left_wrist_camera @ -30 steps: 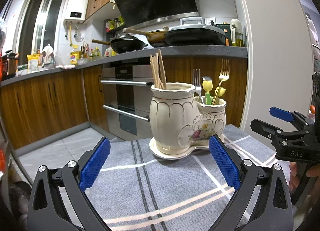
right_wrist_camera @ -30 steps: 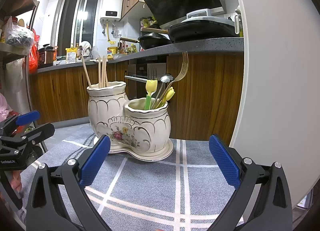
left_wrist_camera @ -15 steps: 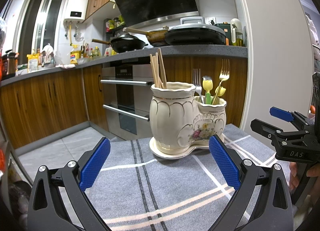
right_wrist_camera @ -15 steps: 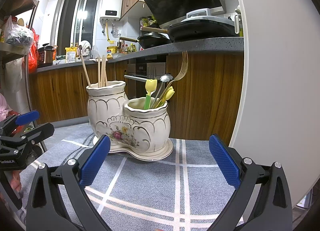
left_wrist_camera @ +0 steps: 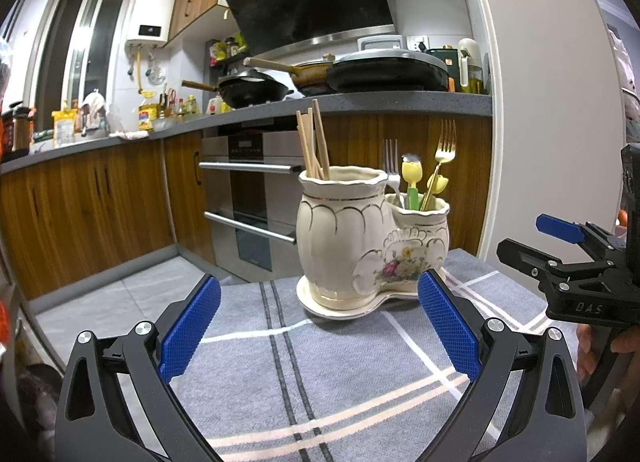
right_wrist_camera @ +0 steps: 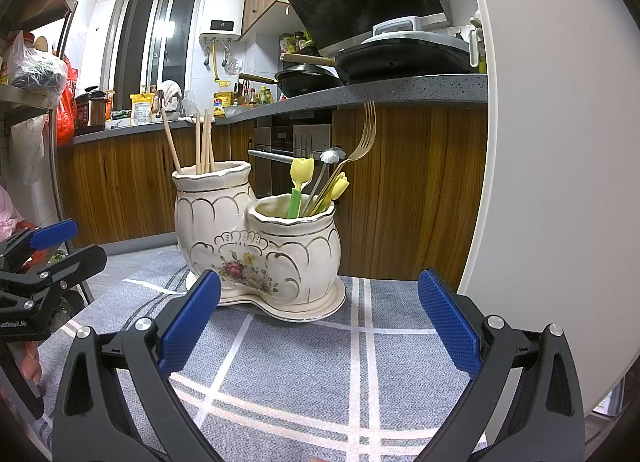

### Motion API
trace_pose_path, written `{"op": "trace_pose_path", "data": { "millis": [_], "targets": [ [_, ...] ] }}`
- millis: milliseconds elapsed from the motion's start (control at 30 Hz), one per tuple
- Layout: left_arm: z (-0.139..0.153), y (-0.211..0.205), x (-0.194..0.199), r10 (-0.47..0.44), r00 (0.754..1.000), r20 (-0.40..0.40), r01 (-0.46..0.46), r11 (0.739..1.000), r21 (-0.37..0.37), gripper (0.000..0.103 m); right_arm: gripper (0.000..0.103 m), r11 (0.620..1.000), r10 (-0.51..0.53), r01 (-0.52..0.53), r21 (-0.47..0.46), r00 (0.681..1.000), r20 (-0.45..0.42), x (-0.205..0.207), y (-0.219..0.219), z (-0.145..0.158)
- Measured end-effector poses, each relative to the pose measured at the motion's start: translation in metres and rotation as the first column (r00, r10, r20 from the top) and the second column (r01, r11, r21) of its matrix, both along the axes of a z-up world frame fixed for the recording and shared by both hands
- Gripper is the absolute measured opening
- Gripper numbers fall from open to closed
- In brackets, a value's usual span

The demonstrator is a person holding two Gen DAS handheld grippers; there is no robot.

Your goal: Organize utensils

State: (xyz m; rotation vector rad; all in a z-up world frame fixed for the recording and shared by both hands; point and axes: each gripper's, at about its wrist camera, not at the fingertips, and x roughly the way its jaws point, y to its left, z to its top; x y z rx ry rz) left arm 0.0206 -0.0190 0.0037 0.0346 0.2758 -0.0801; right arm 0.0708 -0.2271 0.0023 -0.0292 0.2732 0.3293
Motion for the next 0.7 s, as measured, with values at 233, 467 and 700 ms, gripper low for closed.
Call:
{"op": "trace_pose_path", "data": {
  "millis": [233,467,700],
  "targets": [
    [-0.003,-0.001,0.001,0.009,1.0,-0.008,-0.009,1.0,-0.006,0.098,0.098,1.0,-0.003,0.003,0.001,1.0,-0.004,0.0,-0.003,-0.003],
    [-0.003,0.003,0.002,0.042,0.999,-0.019,-0.042,0.999,-0.007,0.098,0.098,0.996,-0.086,0.081,-0.031,0.97,-0.228,0.028,-0.011,-0.015],
    [-0.004,0.009,0.008,0.058,0.997,-0.048,-0.059,0.998,-0.023,0.098,0.097,0.971,-0.184,0.068,-0.229,0.823,-0.537,0.082,0.002,-0.058]
  ]
}}
